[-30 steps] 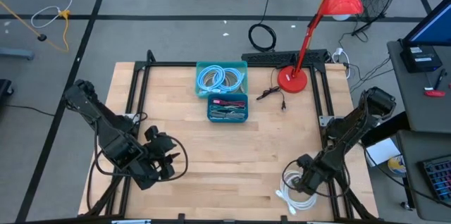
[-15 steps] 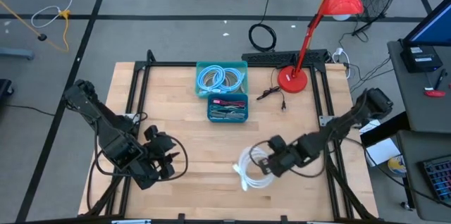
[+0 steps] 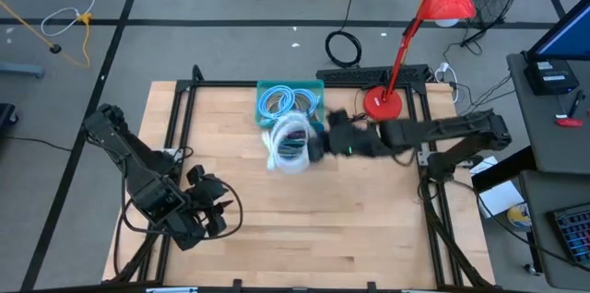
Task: Pick & Place USB Port
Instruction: Put the white display cable into the green bin
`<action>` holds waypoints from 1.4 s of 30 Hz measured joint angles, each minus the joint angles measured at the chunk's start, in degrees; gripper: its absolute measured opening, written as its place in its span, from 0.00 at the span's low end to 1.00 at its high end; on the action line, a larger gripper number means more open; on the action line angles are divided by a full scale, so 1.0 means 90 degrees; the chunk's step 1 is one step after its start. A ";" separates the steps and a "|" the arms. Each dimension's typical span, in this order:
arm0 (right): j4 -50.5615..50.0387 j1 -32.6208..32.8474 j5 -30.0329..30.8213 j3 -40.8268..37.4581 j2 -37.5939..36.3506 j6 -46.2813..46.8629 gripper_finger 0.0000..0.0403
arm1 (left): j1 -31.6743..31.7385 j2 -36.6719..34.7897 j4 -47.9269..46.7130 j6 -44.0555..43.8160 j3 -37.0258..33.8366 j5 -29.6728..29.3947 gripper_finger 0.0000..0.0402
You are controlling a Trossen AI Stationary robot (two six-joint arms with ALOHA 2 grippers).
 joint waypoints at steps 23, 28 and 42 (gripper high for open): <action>0.1893 -0.4687 -0.3411 0.0960 0.1902 -0.2340 0.02 | 0.2759 -0.1717 -0.0225 0.0583 0.0002 -0.0615 0.39; 0.0960 -0.4774 -0.3694 0.2334 0.2773 -0.3270 0.02 | 0.3418 -0.1966 -0.0219 0.0875 0.0002 -0.0551 0.39; -0.1798 -0.4438 -0.2989 0.4957 0.4384 -0.6176 0.02 | 0.4086 -0.1921 -0.0209 0.1634 0.0002 -0.0151 0.39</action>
